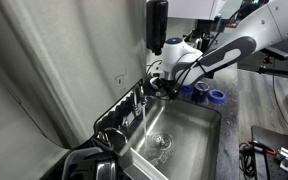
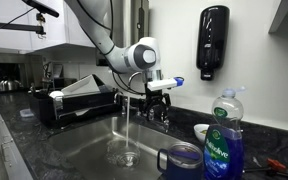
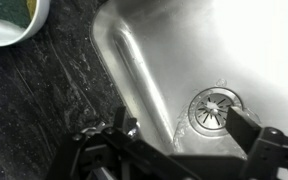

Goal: Open the tap

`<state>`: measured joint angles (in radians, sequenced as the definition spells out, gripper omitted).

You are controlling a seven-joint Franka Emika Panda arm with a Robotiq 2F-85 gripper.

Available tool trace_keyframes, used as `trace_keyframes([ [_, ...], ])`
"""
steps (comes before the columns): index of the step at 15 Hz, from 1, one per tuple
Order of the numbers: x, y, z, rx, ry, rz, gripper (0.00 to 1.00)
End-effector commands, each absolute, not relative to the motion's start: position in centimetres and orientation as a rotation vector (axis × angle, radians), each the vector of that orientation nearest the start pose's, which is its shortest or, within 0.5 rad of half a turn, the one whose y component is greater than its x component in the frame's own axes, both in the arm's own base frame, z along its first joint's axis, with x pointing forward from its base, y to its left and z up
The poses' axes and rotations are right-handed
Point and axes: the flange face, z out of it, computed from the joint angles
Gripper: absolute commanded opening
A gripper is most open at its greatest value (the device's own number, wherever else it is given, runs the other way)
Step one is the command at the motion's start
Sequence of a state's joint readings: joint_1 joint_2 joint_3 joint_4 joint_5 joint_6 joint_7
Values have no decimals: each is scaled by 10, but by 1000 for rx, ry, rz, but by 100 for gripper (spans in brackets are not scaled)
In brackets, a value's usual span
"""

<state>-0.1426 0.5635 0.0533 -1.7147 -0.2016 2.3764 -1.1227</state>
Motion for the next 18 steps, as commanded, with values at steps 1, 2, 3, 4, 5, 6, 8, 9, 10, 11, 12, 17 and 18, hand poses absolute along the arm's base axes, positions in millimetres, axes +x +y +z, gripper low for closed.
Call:
trace_keyframes([
  [1, 663, -58, 277, -2690, -1837, -18, 100],
  [2, 662, -58, 277, -2687, -1838, -17, 100],
  [3, 662, -57, 277, -2682, -1839, -17, 100],
  [4, 661, -57, 277, -2681, -1838, -19, 100],
  [5, 661, -56, 277, -2677, -1838, -21, 100],
  [6, 660, -56, 277, -2673, -1839, -23, 100],
  [8, 660, -57, 277, -2680, -1829, -22, 100],
  [9, 660, -59, 278, -2696, -1810, -21, 100],
  [10, 661, -64, 278, -2717, -1780, -20, 100],
  [11, 662, -69, 280, -2741, -1747, -25, 100],
  [12, 662, -76, 282, -2771, -1703, -30, 100],
  [17, 656, -108, 297, -2896, -1513, -72, 100],
  [18, 653, -114, 302, -2915, -1481, -82, 100],
])
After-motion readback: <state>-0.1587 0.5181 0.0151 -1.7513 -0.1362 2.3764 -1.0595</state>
